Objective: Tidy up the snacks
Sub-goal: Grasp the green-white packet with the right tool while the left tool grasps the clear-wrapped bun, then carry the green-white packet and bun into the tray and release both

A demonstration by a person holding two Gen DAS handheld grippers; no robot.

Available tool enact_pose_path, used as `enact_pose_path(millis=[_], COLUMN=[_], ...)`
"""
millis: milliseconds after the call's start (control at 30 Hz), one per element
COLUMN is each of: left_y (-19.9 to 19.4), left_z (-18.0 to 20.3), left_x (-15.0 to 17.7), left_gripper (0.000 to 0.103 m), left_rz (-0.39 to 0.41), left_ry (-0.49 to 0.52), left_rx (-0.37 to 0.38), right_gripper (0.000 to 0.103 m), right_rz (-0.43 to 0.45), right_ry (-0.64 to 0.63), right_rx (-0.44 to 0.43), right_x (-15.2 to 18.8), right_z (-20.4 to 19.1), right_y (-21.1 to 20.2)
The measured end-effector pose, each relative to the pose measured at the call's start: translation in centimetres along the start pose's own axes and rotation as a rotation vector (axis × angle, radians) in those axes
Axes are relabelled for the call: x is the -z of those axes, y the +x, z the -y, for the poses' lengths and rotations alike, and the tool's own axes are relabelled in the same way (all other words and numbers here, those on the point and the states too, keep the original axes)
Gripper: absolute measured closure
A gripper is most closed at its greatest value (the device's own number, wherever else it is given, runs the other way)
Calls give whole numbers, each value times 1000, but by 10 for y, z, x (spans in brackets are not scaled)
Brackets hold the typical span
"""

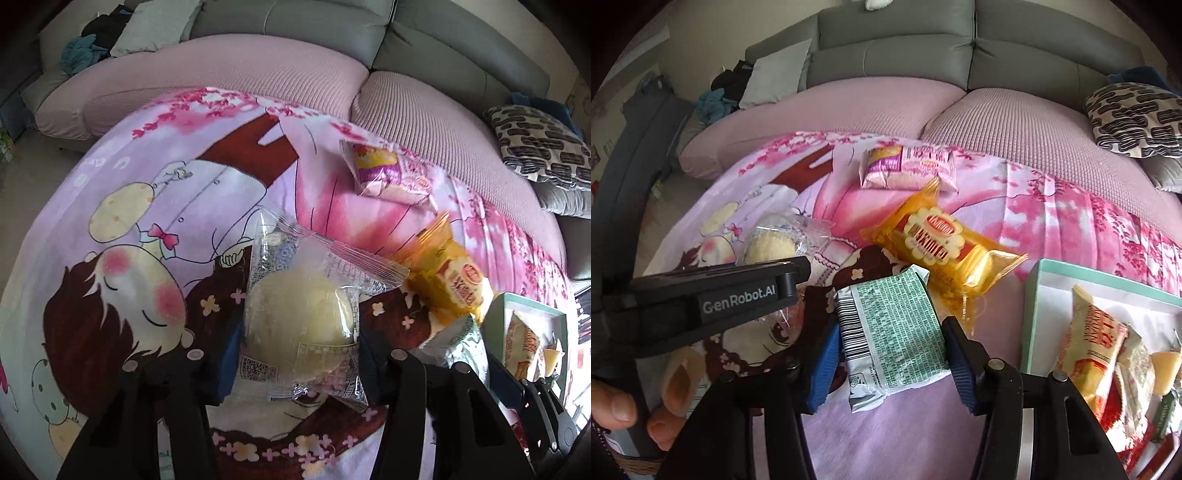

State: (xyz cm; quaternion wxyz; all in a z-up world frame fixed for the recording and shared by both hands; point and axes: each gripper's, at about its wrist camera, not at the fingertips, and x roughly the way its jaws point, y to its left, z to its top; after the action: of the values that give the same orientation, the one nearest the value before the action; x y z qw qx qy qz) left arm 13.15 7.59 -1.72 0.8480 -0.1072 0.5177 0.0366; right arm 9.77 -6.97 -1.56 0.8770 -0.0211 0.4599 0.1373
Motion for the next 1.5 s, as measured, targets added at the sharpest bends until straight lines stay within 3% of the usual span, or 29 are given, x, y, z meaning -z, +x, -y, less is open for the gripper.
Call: enact_pose_path(millis=[367,667,1033,1233,1500], left_y=[-30,-45,-50,-47,-37], left_z=[22,74,150,194,255], left_x=[5,9,29,38,52], left_gripper=[47,47,47,47,47], left_rz=[79,101,70,47,9], left_ry=[52,160,343,430,544], left_rx=[48,136,220,234,257], right_gripper=[46,46,46,46,46], right_rz=[98,128,139,117,82], right_ry=[111,301,539,616,664], right_rx=[48,173,346,385,379], right_x=[4,11,44,64,78], right_z=[34,104,204,239,258], right_y=[-56,-91,-129,-134,-126])
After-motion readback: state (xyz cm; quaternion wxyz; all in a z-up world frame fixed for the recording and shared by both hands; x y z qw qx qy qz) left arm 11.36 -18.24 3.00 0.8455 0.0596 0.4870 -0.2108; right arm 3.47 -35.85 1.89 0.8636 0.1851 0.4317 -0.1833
